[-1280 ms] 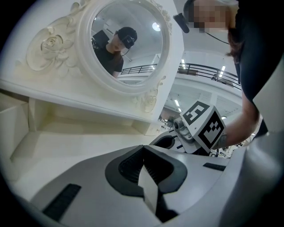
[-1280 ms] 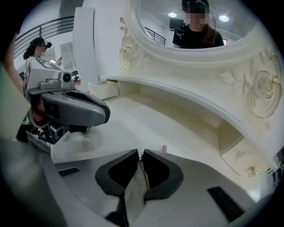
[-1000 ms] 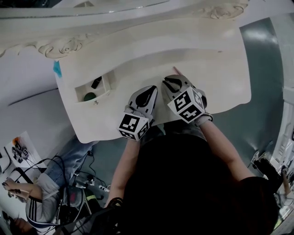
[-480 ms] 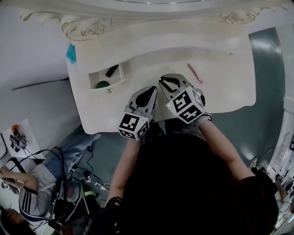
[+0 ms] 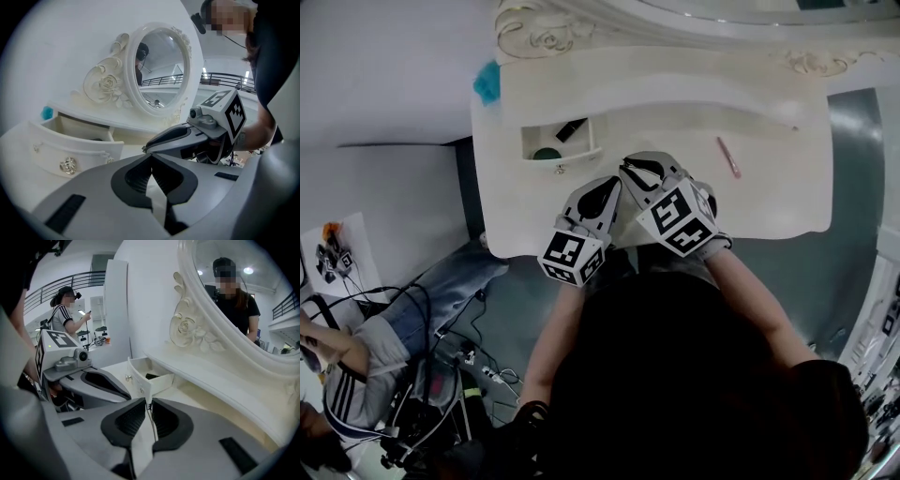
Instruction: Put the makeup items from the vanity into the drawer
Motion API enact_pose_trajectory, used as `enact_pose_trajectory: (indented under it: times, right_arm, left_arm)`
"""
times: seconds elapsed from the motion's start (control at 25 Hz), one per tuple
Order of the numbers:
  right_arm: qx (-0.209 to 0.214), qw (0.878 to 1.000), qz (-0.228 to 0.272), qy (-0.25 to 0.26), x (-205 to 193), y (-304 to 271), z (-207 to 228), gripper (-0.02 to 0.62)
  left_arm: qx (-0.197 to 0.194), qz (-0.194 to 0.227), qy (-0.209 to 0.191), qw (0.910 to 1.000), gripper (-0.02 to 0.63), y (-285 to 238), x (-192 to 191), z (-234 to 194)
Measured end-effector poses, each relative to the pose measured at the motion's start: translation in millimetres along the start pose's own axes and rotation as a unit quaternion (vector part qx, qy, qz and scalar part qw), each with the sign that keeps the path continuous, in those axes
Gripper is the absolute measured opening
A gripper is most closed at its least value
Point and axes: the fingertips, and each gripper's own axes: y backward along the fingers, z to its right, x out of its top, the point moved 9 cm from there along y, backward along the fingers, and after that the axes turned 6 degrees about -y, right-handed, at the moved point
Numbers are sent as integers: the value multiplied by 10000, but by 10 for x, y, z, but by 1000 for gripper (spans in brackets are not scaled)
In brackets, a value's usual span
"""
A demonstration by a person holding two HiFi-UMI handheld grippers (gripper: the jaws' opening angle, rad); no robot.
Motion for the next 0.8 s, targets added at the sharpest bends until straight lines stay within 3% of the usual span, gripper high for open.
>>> enact_pose_trajectory:
  times: [0.8]
  right_arm:
    - [356, 9938, 384, 977, 881, -470, -481, 58]
  left_arm:
    - [644, 483, 115, 9967, 11, 639, 94, -566]
